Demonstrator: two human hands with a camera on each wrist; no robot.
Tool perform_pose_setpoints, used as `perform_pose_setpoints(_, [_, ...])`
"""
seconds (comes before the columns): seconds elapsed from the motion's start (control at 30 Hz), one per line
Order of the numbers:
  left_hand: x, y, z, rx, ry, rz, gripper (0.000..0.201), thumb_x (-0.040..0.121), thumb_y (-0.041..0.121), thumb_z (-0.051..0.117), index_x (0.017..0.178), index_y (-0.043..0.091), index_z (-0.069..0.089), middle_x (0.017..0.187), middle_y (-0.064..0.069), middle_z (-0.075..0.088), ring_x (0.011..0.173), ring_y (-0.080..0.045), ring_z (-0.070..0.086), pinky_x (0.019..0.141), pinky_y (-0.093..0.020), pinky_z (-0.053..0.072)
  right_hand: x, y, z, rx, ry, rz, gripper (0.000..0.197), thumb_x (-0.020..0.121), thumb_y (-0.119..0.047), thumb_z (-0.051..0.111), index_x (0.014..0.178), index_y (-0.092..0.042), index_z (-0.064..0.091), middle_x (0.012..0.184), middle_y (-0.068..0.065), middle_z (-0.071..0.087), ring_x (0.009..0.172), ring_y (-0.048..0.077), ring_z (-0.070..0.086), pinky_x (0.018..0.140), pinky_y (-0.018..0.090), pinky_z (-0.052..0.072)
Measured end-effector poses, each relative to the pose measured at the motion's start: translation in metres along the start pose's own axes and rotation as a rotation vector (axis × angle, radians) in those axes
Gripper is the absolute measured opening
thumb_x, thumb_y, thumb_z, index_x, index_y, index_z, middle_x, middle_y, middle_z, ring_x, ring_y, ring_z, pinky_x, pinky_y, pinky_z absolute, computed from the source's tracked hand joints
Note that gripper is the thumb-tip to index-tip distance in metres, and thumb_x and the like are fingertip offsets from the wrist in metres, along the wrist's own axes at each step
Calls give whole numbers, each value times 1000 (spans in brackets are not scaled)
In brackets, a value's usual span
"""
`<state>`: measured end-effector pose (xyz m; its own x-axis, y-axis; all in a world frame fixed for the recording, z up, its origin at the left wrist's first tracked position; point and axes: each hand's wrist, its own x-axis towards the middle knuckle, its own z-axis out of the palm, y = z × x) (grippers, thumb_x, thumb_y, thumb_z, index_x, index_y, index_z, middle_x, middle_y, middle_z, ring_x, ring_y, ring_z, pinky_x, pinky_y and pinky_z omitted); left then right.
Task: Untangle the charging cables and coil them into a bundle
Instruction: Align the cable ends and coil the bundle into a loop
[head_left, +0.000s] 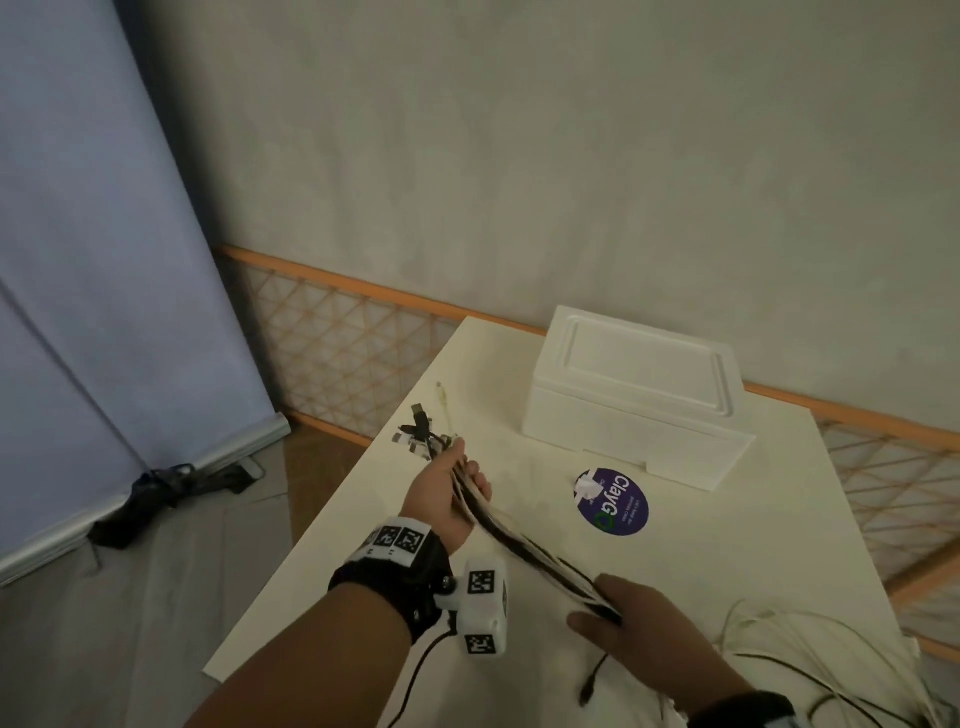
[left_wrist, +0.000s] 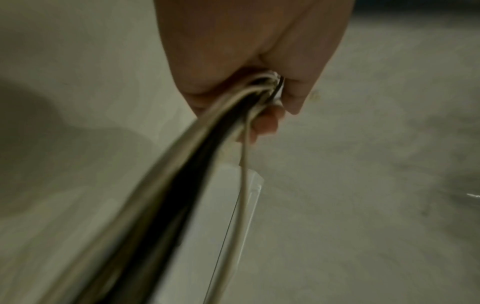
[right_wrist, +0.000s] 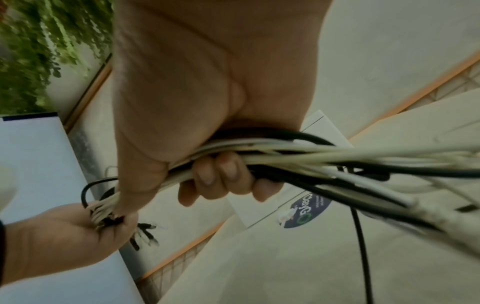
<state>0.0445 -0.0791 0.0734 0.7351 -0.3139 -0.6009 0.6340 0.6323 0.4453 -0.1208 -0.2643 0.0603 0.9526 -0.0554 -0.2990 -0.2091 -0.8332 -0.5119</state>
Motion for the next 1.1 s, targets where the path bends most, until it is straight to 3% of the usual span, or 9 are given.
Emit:
perform_pose_setpoints(0.1, [-2, 6, -2, -62, -25, -7, 25, 94, 18, 57, 70, 12, 51, 57, 1, 48, 53, -13, 50, 69, -32, 50, 4, -10, -7, 113, 54, -19, 39, 73, -71, 57, 77, -34, 46, 69, -9, 55, 65, -3, 53, 63, 16, 41])
perform_pose_setpoints(0.2, [-3, 11, 2, -137, -4, -13, 31, 93, 19, 60, 67, 17, 43, 48, 6, 32, 39, -8, 35, 58, -25, 49, 10, -24, -11, 141, 112, -40, 46, 68, -79, 50, 98, -44, 51, 93, -21, 60, 91, -5, 57, 80, 15, 44])
perform_pose_setpoints(0.33, [-13, 11, 17, -212, -40, -21, 41, 95, 24, 56, 61, 16, 35, 45, 6, 29, 34, -8, 34, 56, -23, 45, 22, -60, -21, 72, 231, -108, 59, 80, -62, 57, 132, -38, 44, 117, -25, 45, 112, -3, 46, 93, 16, 36])
perform_pose_setpoints(0.5, [-18, 24, 25, -220, -111, -26, 40, 95, 31, 55, 61, 16, 40, 47, 6, 38, 39, -8, 43, 58, -26, 53, 39, -97, -26, 37, 142, -202, 14, 95, -44, 47, 97, -31, 51, 88, -7, 59, 82, 11, 56, 65, 20, 40])
perform_pose_setpoints(0.67, [-28, 22, 13, -184, -377, -57, 50, 79, 56, 60, 91, 8, 66, 96, -7, 71, 101, -26, 65, 98, -44, 44, 49, -111, -28, 97, 215, -232, 8, 97, -30, 48, 90, -27, 50, 77, -12, 52, 67, 6, 47, 62, 23, 31])
perform_pose_setpoints(0.77, [-30, 2, 11, -10, -490, -153, 45, 74, 50, 68, 93, 9, 67, 120, -13, 66, 105, -28, 65, 97, -44, 45, 62, -121, -36, 62, 221, -208, 18, 97, -24, 50, 109, -17, 61, 98, 0, 64, 89, 14, 57, 70, 22, 33])
perform_pose_setpoints(0.87, [-26, -5, 15, 27, -353, -166, 40, 92, 39, 51, 65, 12, 61, 104, -7, 73, 103, -22, 63, 94, -42, 46, 65, -120, -32, 100, 140, -138, 24, 97, -26, 49, 117, -19, 60, 101, 1, 66, 92, 16, 60, 79, 29, 44])
perform_pose_setpoints(0.97, [-16, 2, 17, -24, -280, -175, 45, 99, 41, 41, 61, 17, 42, 94, -5, 74, 111, -21, 59, 101, -44, 39, 62, -109, -24, 235, 110, -79, 14, 94, -24, 50, 99, -23, 62, 76, -9, 65, 68, 3, 62, 68, 23, 48])
perform_pose_setpoints(1.1, [-6, 5, 22, -96, -180, -118, 45, 100, 42, 40, 62, 18, 40, 52, 6, 50, 72, -16, 62, 96, -39, 42, 63, -88, -16, 144, 178, -6, 10, 86, -22, 55, 94, -22, 60, 77, -6, 64, 66, 6, 59, 63, 28, 47])
